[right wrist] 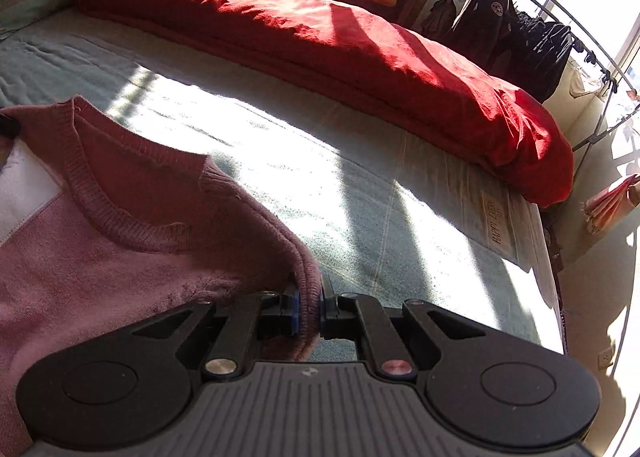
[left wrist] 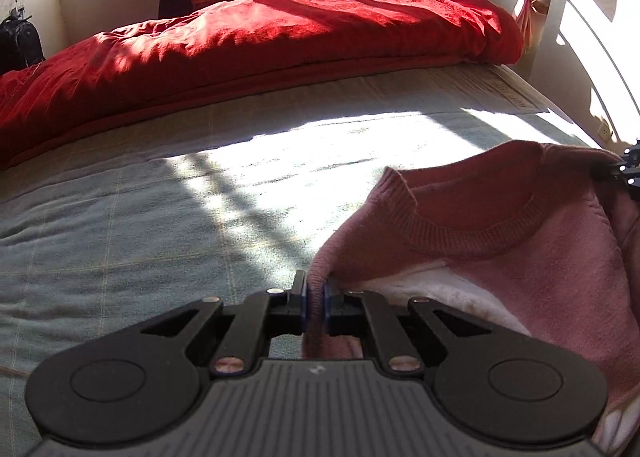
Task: Fold clothes
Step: 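Hold the sweater with both grippers and lift it, shaking it open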
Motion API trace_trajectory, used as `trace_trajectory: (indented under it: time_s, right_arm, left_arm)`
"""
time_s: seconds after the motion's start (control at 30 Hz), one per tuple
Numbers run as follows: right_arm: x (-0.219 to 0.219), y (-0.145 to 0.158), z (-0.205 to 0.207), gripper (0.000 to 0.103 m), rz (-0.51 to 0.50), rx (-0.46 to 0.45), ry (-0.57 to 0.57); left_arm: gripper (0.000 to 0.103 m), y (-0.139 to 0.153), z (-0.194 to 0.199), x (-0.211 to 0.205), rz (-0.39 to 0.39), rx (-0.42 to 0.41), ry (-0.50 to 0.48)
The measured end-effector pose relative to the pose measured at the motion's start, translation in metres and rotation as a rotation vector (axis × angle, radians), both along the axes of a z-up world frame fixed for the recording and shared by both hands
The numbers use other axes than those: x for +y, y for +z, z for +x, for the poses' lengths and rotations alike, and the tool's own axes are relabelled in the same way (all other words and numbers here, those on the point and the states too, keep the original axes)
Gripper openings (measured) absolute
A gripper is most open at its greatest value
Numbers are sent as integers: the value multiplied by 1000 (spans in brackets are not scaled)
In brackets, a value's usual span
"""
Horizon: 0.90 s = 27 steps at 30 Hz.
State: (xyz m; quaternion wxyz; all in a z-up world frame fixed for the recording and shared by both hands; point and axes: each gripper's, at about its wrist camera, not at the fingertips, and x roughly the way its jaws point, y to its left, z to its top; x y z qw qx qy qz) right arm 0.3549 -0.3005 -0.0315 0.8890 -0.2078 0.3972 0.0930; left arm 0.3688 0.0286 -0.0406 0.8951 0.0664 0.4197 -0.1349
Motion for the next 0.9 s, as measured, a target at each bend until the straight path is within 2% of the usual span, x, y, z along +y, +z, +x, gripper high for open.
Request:
trace_trajectory:
  time_s: [0.13,0.27,0.4,0.53,0.73,0.77,0.9]
  right_arm:
    - [-3,-10,28,9,-19,-19,-39]
    - [-7,-26,56,9,3,7,-80]
    - [-8,-47,82,9,-19,9,-123]
    - [-12,-70,103,9,5,51,-171]
    - [-12,-101,112,10,10,109,-186]
    - [-13,-102,113,10,15,115,-186]
    - [-16,-100,111,23,50,128,-182]
  left_arm:
    - [5,-9,33,-13,23,6,4]
    - [5,-23,64,-26,42,10,12]
    - [5,-39,91,-36,73,11,31]
    - [6,-57,111,-41,77,42,46]
    - [6,-87,119,-53,123,89,41]
    - [9,-91,119,-54,129,94,41]
    - [10,-90,113,-52,112,83,44]
